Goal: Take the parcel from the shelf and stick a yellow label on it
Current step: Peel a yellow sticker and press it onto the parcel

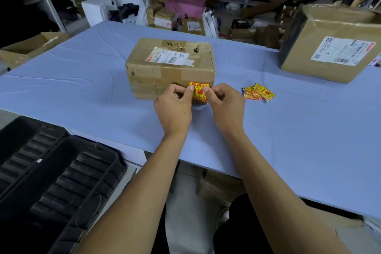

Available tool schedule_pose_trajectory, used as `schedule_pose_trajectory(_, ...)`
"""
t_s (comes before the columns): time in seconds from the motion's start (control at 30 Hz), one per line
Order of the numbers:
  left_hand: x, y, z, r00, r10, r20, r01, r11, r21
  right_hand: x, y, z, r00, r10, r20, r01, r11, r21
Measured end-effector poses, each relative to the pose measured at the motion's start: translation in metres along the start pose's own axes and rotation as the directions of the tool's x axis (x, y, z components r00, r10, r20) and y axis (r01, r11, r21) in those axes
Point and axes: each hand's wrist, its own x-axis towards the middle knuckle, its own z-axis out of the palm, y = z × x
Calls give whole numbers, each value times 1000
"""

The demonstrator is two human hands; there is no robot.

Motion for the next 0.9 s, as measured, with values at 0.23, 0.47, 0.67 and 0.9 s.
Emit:
schedule_pose_trajectory(0.23,0,-1,0,1000,-16,13,16,1000,6,0,1,1,1000,26,-17,-26,1000,-14)
schedule_pose_trajectory(0.47,-1,2,-1,1000,-24,18,24,999,29,1,0,-1,997,50,-50,-51,998,-24)
schedule_pose_trajectory(0.67,0,1,0,1000,-23,10,23,999,31,-1,-4,0,997,-20,-72,16,998,-58)
schedule_pose_trajectory(0.9,-1,4,-3,999,-4,-50,6,999,38,3,-4,3,997,-23,-74,19,999,-50)
